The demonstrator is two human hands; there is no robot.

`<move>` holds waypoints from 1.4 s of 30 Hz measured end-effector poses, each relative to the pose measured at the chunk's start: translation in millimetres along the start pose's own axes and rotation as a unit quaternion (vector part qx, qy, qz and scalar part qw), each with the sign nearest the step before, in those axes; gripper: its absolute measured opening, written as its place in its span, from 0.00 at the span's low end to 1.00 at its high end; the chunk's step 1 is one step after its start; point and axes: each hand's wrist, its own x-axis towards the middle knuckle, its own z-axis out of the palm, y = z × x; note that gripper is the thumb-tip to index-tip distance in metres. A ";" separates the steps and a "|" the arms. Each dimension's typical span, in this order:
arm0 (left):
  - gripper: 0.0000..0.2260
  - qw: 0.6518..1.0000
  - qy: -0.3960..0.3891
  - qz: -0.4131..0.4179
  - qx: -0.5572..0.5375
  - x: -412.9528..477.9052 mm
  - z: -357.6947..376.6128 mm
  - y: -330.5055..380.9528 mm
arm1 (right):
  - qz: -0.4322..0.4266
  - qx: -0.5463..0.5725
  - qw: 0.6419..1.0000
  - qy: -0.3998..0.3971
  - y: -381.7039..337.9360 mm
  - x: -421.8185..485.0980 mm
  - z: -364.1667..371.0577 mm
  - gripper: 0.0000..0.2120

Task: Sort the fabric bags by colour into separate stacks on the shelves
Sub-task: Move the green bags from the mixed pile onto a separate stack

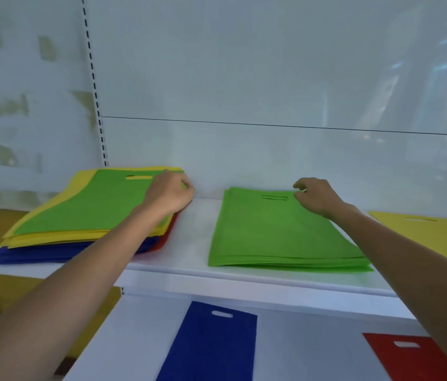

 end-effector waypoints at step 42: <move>0.13 0.997 0.035 0.007 0.062 3.5 -92.3 -194.7 | -0.081 -0.011 0.990 0.114 -219.3 6.1 129.0 0.14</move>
